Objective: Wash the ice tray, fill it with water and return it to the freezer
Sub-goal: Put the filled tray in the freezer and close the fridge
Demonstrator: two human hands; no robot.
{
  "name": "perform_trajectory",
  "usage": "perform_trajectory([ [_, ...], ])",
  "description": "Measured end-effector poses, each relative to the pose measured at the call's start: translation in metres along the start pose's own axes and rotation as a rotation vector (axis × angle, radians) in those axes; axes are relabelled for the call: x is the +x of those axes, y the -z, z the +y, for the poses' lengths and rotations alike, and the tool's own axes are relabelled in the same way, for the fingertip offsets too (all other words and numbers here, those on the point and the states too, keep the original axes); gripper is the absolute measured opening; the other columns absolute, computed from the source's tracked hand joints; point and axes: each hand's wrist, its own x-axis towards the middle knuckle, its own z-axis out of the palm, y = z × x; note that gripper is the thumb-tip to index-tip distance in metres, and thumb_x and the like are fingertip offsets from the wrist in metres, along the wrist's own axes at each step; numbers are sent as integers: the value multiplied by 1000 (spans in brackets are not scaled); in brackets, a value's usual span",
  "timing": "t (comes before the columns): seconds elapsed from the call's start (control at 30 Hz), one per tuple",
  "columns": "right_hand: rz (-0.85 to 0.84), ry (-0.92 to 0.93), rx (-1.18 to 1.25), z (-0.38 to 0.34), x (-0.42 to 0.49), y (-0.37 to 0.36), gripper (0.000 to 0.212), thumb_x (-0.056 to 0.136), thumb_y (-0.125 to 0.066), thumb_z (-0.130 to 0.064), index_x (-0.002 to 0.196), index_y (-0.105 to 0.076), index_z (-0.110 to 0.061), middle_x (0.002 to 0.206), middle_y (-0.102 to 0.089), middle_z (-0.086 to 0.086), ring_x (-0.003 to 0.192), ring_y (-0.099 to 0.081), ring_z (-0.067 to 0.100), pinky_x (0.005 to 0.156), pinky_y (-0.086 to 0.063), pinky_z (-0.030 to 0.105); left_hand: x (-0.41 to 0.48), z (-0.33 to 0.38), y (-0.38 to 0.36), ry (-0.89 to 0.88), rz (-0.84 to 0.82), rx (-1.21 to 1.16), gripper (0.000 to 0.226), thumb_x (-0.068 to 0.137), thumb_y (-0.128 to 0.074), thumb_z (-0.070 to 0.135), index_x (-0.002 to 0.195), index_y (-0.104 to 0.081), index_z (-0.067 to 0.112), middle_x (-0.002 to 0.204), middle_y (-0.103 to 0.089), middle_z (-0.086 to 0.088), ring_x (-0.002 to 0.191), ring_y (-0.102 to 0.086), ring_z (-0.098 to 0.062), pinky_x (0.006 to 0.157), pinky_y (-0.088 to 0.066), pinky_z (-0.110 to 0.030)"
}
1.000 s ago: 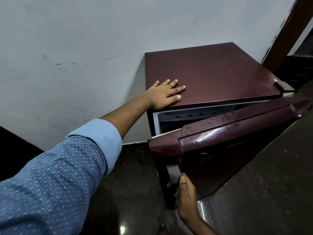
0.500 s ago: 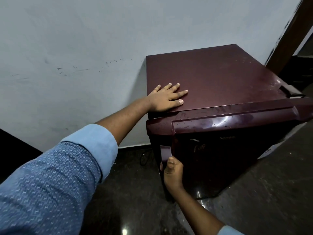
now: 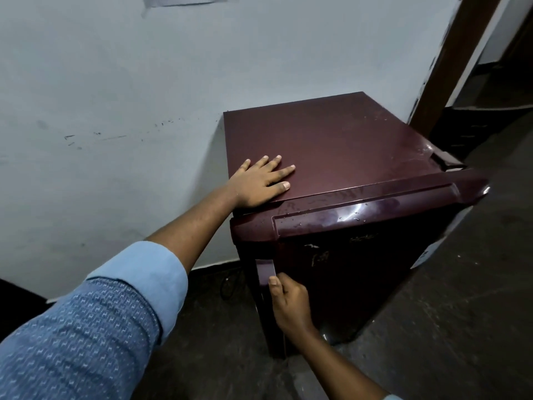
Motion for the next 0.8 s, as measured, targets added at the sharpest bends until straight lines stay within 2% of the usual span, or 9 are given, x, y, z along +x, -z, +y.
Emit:
perform_trajectory([
  [0.07, 54, 144, -138, -7, 5, 19, 49, 110, -34, -53, 74, -50, -23, 68, -49, -11, 62, -50, 12, 58, -40, 35, 0, -1, -1, -3, 4, -4, 59, 109, -18, 69, 166, -8, 57, 181, 2, 8, 168, 3, -22, 132, 6, -56],
  [0.2, 208, 427, -321, -30, 25, 58, 41, 110, -45, -31, 78, -60, -10, 75, -53, 2, 69, -50, 23, 62, -41, 41, 0, -2, -2, -7, 1, -11, 59, 109, -18, 68, 166, -8, 56, 181, 2, 8, 168, 3, -21, 133, 6, -56],
  [0.3, 308, 516, -523, -50, 46, 94, 25, 104, -56, -30, 98, -67, -7, 96, -63, 9, 87, -55, 28, 78, -45, 42, -1, -1, 2, -9, -28, -25, 61, 108, -19, 71, 166, -10, 54, 181, 2, 8, 168, 4, -22, 132, 7, -55],
  [0.37, 334, 489, -690, -62, 63, 119, 33, 99, -58, -38, 111, -69, -8, 114, -66, 13, 106, -57, 32, 92, -42, 44, -3, 2, 4, 18, -45, -95, 65, 106, -16, 75, 167, -14, 52, 181, 2, 8, 168, 5, -22, 132, 8, -55],
  [0.43, 297, 487, -806, -75, 83, 144, 43, 101, -52, -46, 119, -68, -10, 126, -66, 10, 123, -57, 32, 104, -36, 47, -9, 10, 5, 75, -39, -160, 75, 101, -10, 82, 168, -18, 49, 181, 0, 7, 168, 4, -24, 132, 7, -55],
  [0.53, 171, 454, -924, -90, 119, 173, 56, 105, -39, -54, 126, -67, -10, 135, -65, 7, 136, -52, 31, 115, -30, 48, -24, 27, 6, 160, -39, -219, 119, 71, 6, 105, 170, -18, 42, 181, 0, 2, 167, 4, -30, 132, 6, -57],
  [0.6, 45, 375, -979, -94, 144, 187, 65, 105, -33, -58, 134, -65, -9, 143, -62, 9, 142, -47, 32, 122, -27, 48, -31, 40, 4, 220, -24, -214, 139, 55, 13, 111, 171, -15, 39, 181, 1, -3, 167, 3, -34, 132, 4, -58],
  [0.7, -177, 273, -1032, -94, 179, 198, 68, 107, -31, -58, 143, -61, -8, 152, -57, 10, 149, -40, 33, 127, -19, 46, -38, 59, -1, 289, -2, -171, 141, 54, 13, 111, 172, -9, 36, 181, 2, -8, 166, 2, -39, 132, 2, -57],
  [0.8, -293, 271, -1041, -88, 198, 204, 64, 107, -34, -54, 146, -58, -10, 156, -53, 9, 152, -36, 31, 127, -14, 43, -39, 74, -8, 356, 35, -110, 137, 59, 13, 108, 172, -3, 34, 181, 3, -9, 167, 2, -39, 133, 2, -57],
])
